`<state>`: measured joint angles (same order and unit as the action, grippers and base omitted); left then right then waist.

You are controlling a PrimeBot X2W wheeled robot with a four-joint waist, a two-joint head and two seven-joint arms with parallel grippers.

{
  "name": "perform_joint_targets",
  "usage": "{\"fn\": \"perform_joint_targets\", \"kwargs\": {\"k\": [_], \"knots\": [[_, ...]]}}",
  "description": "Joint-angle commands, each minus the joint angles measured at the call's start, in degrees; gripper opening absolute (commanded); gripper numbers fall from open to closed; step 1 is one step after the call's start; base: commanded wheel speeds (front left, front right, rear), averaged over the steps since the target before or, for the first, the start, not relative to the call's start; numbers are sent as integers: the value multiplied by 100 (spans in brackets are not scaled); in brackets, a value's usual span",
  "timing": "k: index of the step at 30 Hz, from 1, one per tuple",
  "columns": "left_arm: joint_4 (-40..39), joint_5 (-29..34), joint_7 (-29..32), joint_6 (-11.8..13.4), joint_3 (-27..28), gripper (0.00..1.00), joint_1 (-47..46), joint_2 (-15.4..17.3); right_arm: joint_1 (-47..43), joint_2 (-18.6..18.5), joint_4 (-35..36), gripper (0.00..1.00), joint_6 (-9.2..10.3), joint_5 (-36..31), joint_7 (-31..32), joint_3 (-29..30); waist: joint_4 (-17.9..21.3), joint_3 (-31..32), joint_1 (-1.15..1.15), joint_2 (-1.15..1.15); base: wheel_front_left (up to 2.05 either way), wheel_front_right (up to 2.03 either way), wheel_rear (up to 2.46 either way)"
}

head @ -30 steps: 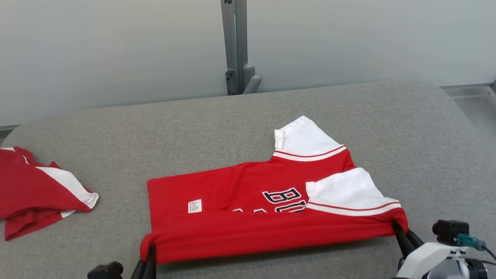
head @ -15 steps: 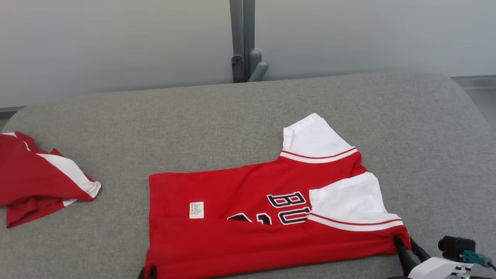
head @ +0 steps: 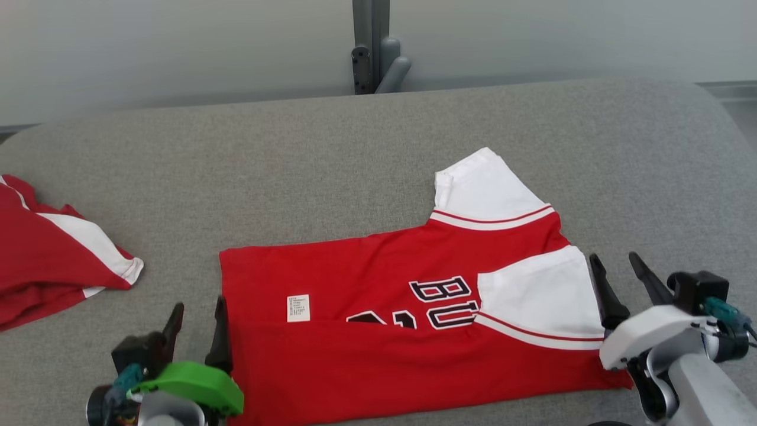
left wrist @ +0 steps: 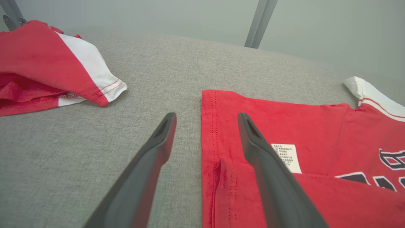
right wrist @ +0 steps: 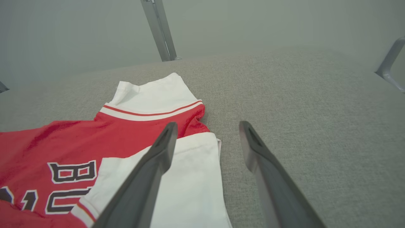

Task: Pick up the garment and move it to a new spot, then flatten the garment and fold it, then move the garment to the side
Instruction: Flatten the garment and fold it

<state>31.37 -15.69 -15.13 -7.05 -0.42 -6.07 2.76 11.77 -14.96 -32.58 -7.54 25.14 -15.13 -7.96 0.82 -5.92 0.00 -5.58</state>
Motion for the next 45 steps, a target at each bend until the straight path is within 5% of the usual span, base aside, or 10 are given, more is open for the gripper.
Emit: {"fn": "perform_joint_targets", "kwargs": {"k": [1, 15, 31, 33, 36, 45], "knots": [[27, 128, 0, -11, 54, 100, -377, 25, 261, 65, 68, 100, 11, -118, 0, -9, 27, -371, 0, 0, 0, 0, 0], [1029, 583, 1, -43, 19, 100, -1945, 89, 1326, 252, 137, 100, 11, -298, 0, -284, 87, -1356, 0, 0, 0, 0, 0], [1264, 681, 1, -46, -108, 95, -2388, 30, 2827, -270, -483, 100, 11, -225, 79, -936, -211, -1779, 0, 0, 0, 0, 0], [1257, 654, 1, -47, -196, 73, -2464, 27, 3095, -359, -707, 100, 11, -234, 162, -1077, -287, -1873, 0, 0, 0, 0, 0], [1235, 573, 3, -49, -375, 0, -2543, 21, 3454, -429, -1012, 100, 11, -173, 315, -1256, -390, -2004, 0, 0, 0, 0, 0], [913, 161, 5, -44, -1046, 0, -2586, 20, 4218, -507, -1915, 100, 11, 115, 990, -1745, -734, -2198, 0, 0, 0, 0, 0]]}}
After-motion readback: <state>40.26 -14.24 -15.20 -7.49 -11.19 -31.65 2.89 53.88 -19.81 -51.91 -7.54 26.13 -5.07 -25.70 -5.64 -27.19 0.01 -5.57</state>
